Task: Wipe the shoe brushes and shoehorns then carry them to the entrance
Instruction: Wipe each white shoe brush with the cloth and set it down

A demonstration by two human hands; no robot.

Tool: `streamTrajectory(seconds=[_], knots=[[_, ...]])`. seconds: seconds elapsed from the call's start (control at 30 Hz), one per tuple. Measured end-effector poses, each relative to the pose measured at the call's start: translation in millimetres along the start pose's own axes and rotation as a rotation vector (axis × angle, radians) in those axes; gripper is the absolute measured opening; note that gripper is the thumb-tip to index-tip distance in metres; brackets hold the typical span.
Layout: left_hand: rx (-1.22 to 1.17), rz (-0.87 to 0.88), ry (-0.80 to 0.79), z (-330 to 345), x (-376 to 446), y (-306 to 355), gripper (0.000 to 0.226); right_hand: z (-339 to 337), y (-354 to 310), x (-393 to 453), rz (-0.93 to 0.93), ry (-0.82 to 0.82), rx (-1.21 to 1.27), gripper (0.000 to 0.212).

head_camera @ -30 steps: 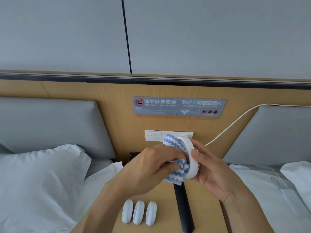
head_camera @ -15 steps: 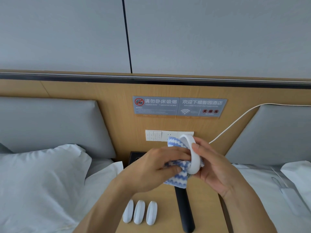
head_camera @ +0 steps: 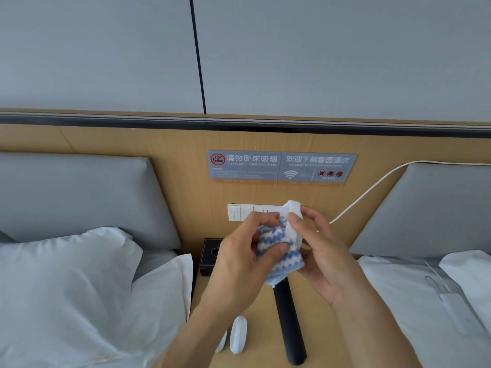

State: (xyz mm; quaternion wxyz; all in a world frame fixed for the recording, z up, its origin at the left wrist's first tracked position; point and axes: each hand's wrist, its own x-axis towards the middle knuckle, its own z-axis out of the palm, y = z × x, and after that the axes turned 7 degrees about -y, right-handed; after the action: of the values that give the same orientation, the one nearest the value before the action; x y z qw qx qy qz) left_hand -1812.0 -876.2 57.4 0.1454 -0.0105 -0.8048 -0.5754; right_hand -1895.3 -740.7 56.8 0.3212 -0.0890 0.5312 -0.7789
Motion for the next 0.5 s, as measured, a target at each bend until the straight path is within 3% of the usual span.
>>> streamTrajectory(seconds=[0.1, 0.23, 0.5], knots=[[0.096, 0.069, 0.045, 5, -2, 0, 0.024, 5, -1, 3, -0.012, 0.021, 0.033, 0.069], [0.264, 0.087, -0.011, 5, -4, 0, 0.040, 6, 0, 4, -0.004, 0.055, 0.064, 0.065], [0.277, 0.051, -0.076, -7, -2, -4, 0.051, 7, 9, 4, 0.007, 0.081, 0.064, 0.072]])
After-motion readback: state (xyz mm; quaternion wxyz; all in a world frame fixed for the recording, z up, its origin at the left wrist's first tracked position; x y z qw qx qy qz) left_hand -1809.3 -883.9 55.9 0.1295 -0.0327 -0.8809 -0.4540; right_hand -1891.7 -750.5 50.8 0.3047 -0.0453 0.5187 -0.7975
